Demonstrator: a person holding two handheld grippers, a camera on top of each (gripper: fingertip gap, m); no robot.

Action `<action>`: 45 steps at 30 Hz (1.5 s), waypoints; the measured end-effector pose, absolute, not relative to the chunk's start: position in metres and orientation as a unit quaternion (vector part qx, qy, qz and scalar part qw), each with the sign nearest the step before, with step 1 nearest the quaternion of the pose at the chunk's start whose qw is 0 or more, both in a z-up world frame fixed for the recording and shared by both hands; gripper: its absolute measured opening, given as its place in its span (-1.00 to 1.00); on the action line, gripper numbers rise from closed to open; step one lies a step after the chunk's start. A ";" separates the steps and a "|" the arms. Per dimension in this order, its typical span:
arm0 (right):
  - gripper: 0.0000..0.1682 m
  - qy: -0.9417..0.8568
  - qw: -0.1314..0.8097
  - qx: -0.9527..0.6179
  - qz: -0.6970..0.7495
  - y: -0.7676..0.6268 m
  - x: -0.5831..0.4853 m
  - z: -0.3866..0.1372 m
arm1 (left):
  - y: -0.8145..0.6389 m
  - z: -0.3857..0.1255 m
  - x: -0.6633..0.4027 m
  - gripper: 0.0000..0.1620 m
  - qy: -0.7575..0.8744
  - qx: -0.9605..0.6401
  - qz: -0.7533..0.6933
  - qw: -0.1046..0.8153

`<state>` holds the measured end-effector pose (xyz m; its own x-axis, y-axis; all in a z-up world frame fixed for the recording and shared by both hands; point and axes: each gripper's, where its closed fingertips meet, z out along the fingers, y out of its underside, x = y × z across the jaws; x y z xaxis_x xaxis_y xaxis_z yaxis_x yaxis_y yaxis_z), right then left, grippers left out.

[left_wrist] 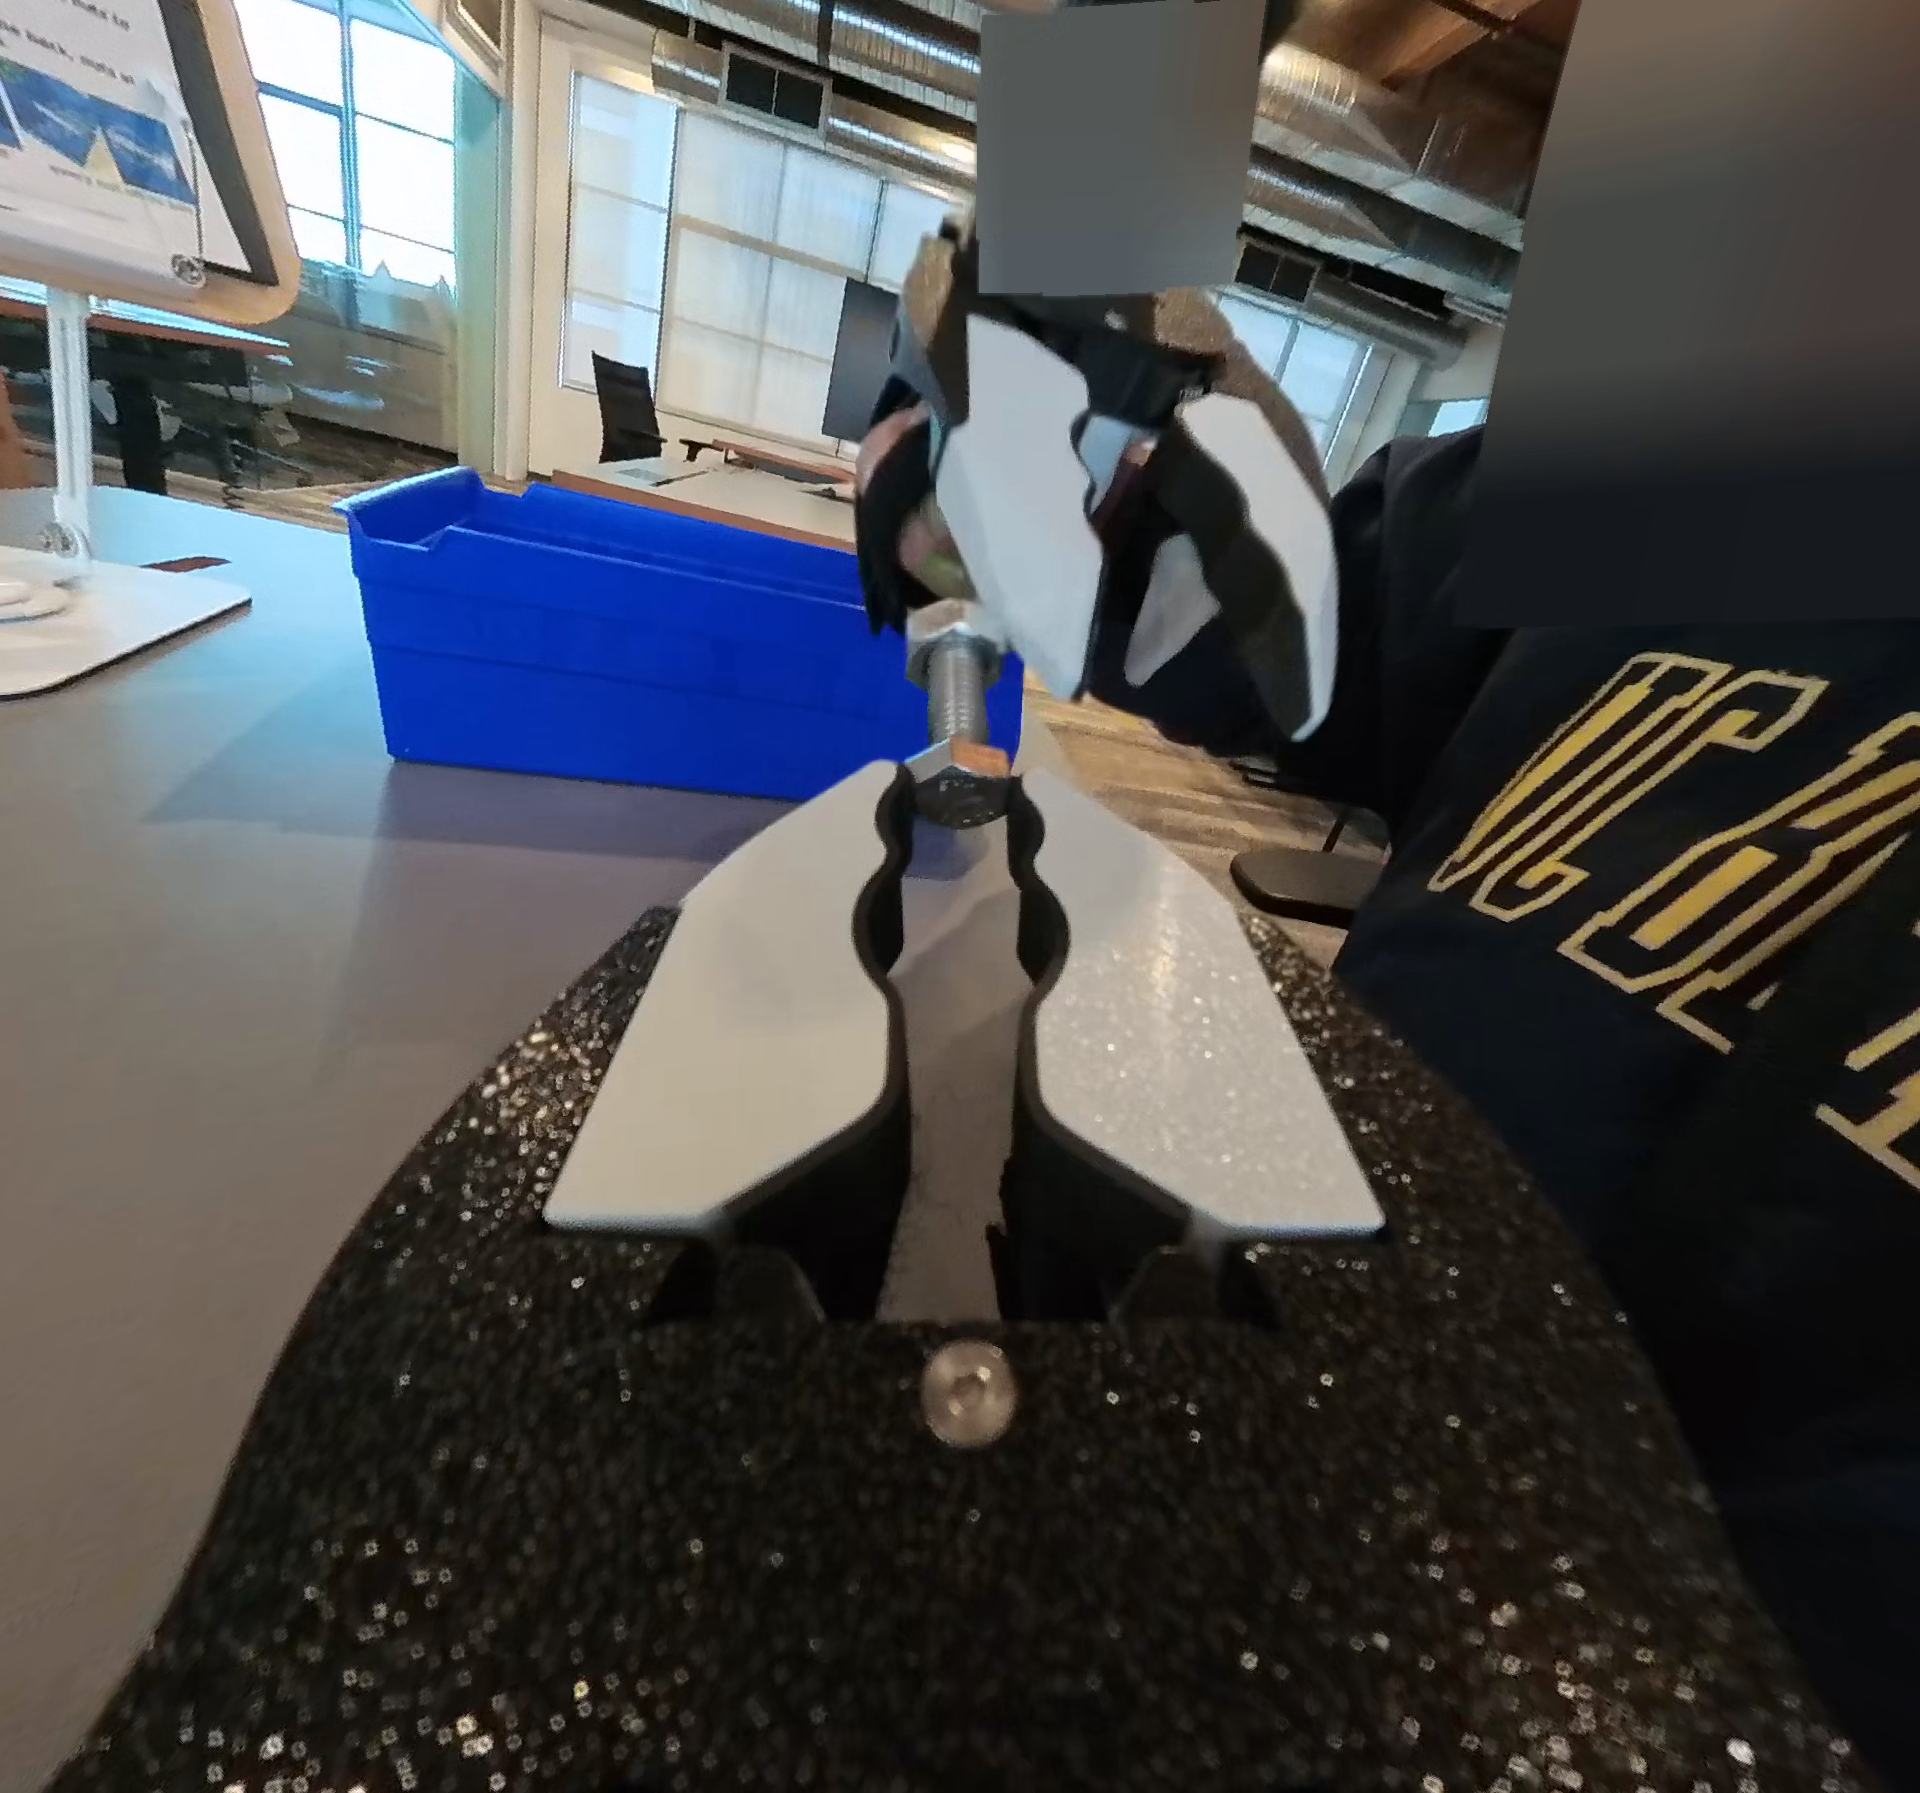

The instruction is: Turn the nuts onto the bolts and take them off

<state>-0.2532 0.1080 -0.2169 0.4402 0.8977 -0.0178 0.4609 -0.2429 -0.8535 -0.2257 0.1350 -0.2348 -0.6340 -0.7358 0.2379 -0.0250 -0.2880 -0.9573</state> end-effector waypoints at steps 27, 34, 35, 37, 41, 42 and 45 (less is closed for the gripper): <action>-0.36 -0.445 0.412 -0.763 0.223 0.123 -0.242 -0.228 | 0.127 -0.238 -0.228 -0.79 0.560 -0.334 -0.719 0.238; -0.36 -0.439 0.388 -0.774 0.239 0.113 -0.238 -0.239 | 0.124 -0.235 -0.230 -0.79 0.556 -0.322 -0.730 0.231; -0.37 -0.438 0.386 -0.775 0.242 0.111 -0.239 -0.239 | 0.124 -0.235 -0.230 -0.79 0.556 -0.323 -0.730 0.231; -0.38 -0.440 0.378 -0.778 0.242 0.107 -0.239 -0.241 | 0.127 -0.235 -0.229 -0.79 0.552 -0.328 -0.731 0.231; -0.46 -0.431 0.390 -0.784 0.218 0.110 -0.236 -0.239 | 0.129 -0.237 -0.227 -0.79 0.550 -0.336 -0.729 0.231; -0.47 -0.422 0.402 -0.787 0.201 0.115 -0.233 -0.236 | 0.129 -0.237 -0.227 -0.79 0.551 -0.337 -0.728 0.231; -0.48 -0.426 0.434 -0.777 0.162 0.122 -0.228 -0.229 | 0.127 -0.239 -0.227 -0.79 0.557 -0.337 -0.723 0.229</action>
